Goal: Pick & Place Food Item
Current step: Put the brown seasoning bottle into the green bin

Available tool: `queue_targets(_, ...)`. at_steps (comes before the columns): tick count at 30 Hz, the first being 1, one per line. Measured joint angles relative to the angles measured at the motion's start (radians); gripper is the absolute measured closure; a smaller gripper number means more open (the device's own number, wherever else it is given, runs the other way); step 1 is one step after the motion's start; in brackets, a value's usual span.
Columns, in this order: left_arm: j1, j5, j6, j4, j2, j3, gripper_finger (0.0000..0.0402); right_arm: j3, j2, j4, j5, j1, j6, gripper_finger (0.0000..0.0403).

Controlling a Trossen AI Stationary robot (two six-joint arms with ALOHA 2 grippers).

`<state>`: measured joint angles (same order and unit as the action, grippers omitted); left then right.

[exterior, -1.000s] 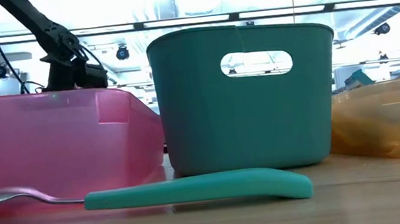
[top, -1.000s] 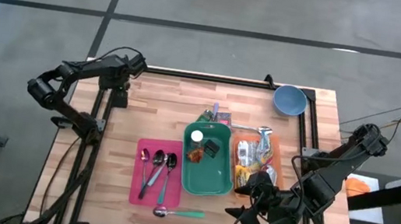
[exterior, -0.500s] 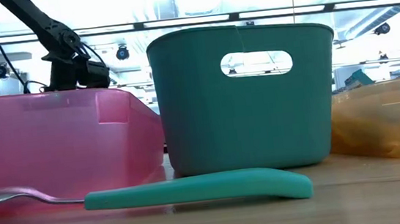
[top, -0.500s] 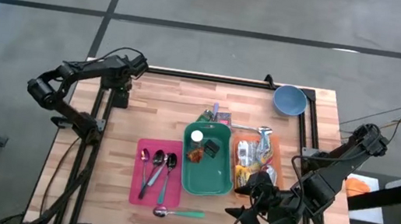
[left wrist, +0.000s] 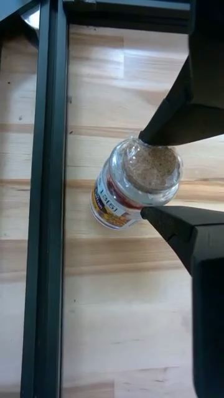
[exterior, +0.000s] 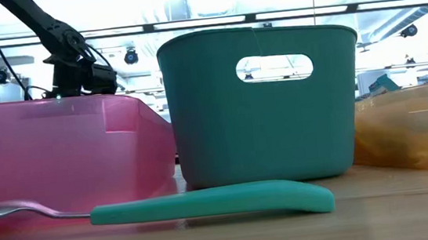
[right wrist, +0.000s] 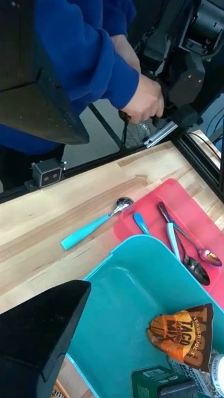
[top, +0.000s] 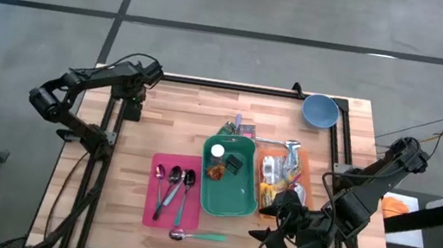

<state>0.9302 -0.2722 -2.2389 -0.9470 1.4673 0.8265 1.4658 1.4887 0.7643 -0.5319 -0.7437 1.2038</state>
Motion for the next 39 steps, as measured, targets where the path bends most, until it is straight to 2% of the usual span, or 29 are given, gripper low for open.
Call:
queue_targets(7, -0.004, 0.029, 0.039, -0.014, -0.001, 0.001, 0.0253, 0.0, 0.0, 0.0, 0.0, 0.0, -0.004, 0.0034)
queue_targets(17, -0.049, 0.05, 0.071, -0.029, -0.002, 0.001, 0.0269, 0.0, 0.0, 0.0, 0.0, 0.0, -0.005, 0.0034)
queue_targets(22, -0.052, 0.099, 0.068, -0.07, 0.011, -0.013, 0.0266, 0.0, 0.0, 0.0, 0.0, 0.0, -0.002, 0.0034)
queue_targets(39, -0.052, 0.14, 0.056, -0.005, 0.003, -0.037, 0.026, 0.0, 0.0, 0.0, 0.0, 0.0, -0.007, 0.0034)
